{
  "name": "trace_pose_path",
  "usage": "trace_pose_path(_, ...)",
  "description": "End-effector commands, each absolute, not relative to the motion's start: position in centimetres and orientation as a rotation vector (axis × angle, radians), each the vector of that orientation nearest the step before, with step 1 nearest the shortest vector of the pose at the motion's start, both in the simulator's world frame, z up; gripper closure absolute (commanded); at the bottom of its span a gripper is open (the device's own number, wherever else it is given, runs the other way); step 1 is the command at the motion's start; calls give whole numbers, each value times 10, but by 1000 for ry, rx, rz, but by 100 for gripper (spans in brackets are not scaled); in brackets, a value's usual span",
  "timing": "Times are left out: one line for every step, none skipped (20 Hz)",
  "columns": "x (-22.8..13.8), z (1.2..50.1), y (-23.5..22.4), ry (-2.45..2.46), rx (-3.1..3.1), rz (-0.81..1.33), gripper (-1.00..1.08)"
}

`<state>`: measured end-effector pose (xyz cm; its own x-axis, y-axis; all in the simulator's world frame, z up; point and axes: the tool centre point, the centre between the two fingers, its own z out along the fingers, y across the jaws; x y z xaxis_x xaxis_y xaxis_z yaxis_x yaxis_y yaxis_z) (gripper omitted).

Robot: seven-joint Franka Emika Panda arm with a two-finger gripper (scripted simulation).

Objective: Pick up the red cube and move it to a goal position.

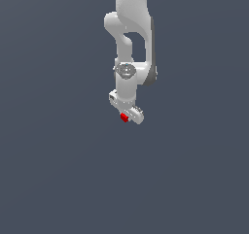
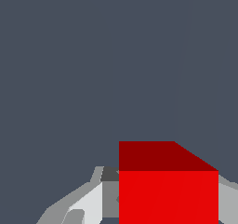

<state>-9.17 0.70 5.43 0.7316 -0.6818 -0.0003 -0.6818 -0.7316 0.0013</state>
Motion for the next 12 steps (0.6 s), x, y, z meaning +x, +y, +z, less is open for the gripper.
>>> trace_pose_path(-91, 71, 13, -1150, 2923, 1, 108)
trace_pose_path(-91, 78, 15, -1151, 2923, 0, 108)
trace_pose_path(-91, 86, 18, -1151, 2923, 0, 108)
trace_pose_path(-90, 95, 21, -1151, 2923, 0, 108)
trace_pose_path(-90, 104, 25, -1151, 2923, 0, 108)
trace_pose_path(-90, 113, 28, -1152, 2922, 1, 108)
trace_pose_path(-89, 123, 31, -1152, 2922, 1, 108)
trace_pose_path(-89, 133, 35, -1152, 2921, 1, 108)
trace_pose_path(-89, 144, 39, -1152, 2921, 1, 108)
trace_pose_path(-88, 155, 42, -1152, 2921, 1, 108)
trace_pose_path(-88, 165, 46, -1152, 2921, 1, 108)
trace_pose_path(-87, 176, 50, -1152, 2921, 1, 108)
